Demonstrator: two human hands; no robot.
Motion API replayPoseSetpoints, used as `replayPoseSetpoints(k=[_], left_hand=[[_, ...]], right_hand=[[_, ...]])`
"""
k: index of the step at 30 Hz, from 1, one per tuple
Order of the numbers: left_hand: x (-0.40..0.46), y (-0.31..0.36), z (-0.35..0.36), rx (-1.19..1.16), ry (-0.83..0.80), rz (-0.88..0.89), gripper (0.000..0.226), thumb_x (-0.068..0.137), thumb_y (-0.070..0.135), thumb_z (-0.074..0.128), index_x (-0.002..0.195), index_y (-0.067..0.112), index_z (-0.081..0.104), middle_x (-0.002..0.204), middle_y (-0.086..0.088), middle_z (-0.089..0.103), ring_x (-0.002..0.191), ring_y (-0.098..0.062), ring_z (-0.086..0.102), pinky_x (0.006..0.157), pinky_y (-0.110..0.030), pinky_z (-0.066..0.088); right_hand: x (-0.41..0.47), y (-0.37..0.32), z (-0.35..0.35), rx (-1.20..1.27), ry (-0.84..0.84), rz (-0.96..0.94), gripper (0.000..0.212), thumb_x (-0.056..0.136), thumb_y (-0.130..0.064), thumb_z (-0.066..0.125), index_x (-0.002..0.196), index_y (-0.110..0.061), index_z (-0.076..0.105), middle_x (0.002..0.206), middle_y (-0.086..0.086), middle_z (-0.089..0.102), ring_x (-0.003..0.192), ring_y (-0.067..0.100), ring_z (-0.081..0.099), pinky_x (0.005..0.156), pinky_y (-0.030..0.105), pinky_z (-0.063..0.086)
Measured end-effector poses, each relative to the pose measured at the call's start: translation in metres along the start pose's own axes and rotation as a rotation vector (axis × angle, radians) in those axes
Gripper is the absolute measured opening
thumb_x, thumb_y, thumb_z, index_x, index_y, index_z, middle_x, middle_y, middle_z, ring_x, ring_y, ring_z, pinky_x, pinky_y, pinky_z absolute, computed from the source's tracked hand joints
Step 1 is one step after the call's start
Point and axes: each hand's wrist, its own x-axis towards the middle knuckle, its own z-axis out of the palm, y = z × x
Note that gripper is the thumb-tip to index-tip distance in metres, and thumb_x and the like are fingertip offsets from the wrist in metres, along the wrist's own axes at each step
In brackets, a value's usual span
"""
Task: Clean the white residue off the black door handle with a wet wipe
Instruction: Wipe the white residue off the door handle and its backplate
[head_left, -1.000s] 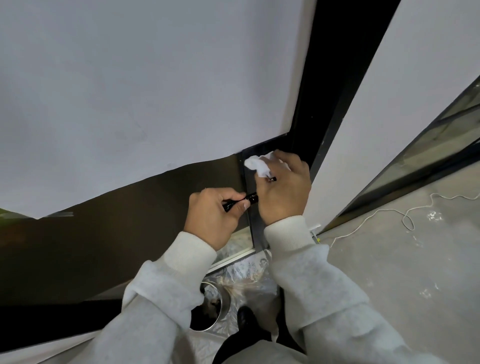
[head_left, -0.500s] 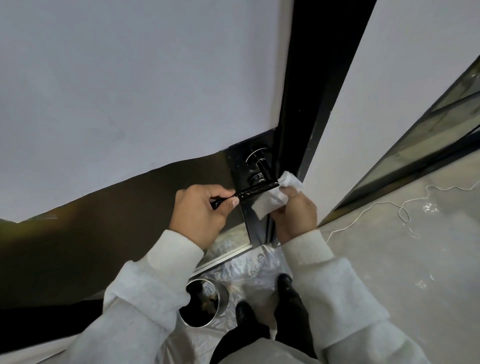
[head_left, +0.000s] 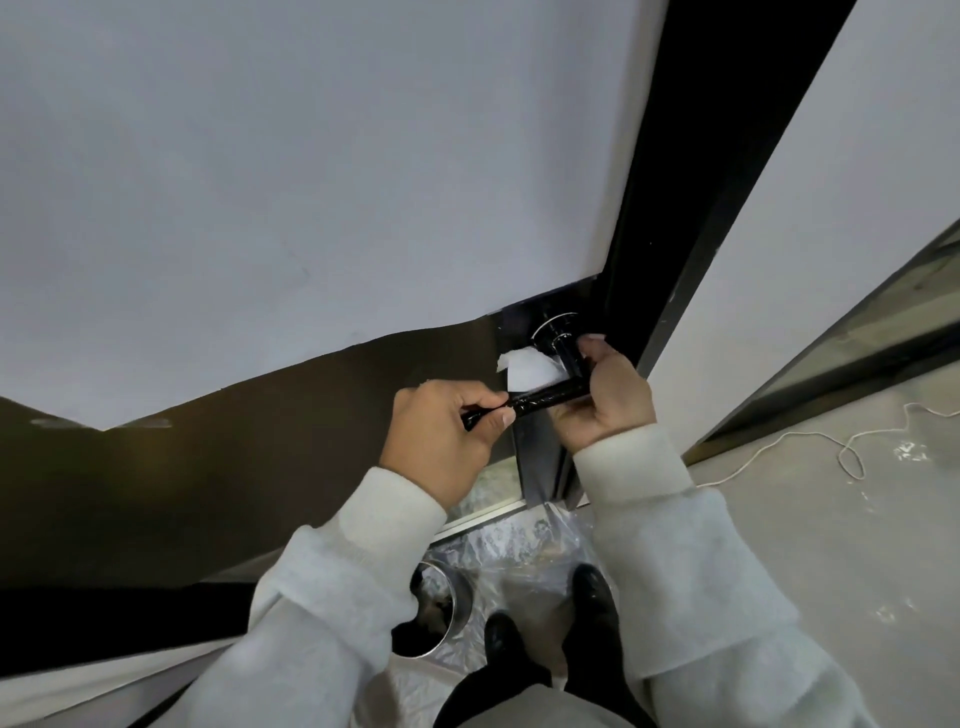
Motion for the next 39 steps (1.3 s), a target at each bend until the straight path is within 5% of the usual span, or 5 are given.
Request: replayPoseSetpoints(k=[16, 22, 29, 35, 39], left_hand=[[0.000, -0.004, 0.004, -0.035, 0.008, 0.012, 0.013, 0.088, 0.037, 0.074, 0.100, 0.034, 0.079, 0.099, 0.016, 0.075, 0.112, -0.025, 0.060, 0.099, -0.028, 0.043], [0.000, -0.001, 0.004, -0.044, 0.022, 0.011, 0.013, 0.087, 0.034, 0.075, 0.099, 0.031, 0.079, 0.098, 0.015, 0.076, 0.111, -0.026, 0.059, 0.098, -0.033, 0.045], [-0.002, -0.001, 0.003, -0.048, 0.017, -0.009, 0.016, 0.089, 0.035, 0.073, 0.103, 0.032, 0.079, 0.103, 0.012, 0.075, 0.116, -0.022, 0.051, 0.077, 0.006, 0.023], [-0.002, 0.003, 0.002, -0.052, -0.005, -0.023, 0.016, 0.090, 0.035, 0.072, 0.104, 0.031, 0.079, 0.103, 0.010, 0.074, 0.113, -0.020, 0.045, 0.084, -0.018, 0.030], [-0.002, 0.003, 0.003, -0.067, 0.012, -0.025, 0.015, 0.090, 0.034, 0.072, 0.103, 0.030, 0.079, 0.103, 0.009, 0.074, 0.113, -0.022, 0.046, 0.086, -0.021, 0.031]], right_hand=[[0.038, 0.048, -0.054, -0.968, 0.183, -1.199, 0.030, 0.077, -0.008, 0.057, 0.099, -0.002, 0.076, 0.103, 0.015, 0.070, 0.087, 0.017, 0.065, 0.085, 0.001, 0.039], [0.049, 0.070, -0.058, -1.251, -0.071, -1.471, 0.015, 0.074, -0.005, 0.077, 0.089, -0.006, 0.074, 0.107, 0.003, 0.064, 0.107, 0.041, 0.059, 0.094, 0.046, 0.051], [0.048, 0.066, -0.049, -0.991, 0.183, -1.119, 0.017, 0.082, 0.000, 0.075, 0.097, 0.005, 0.071, 0.113, 0.016, 0.062, 0.093, -0.003, 0.058, 0.082, -0.001, 0.040], [0.024, 0.066, -0.023, -0.613, 0.316, -0.895, 0.028, 0.077, -0.015, 0.081, 0.086, -0.040, 0.074, 0.100, 0.008, 0.073, 0.085, 0.015, 0.072, 0.078, 0.011, 0.053], [0.013, 0.064, -0.014, -0.444, 0.288, -0.723, 0.028, 0.076, -0.007, 0.080, 0.101, -0.013, 0.070, 0.093, 0.004, 0.074, 0.070, -0.005, 0.067, 0.063, 0.005, 0.048]])
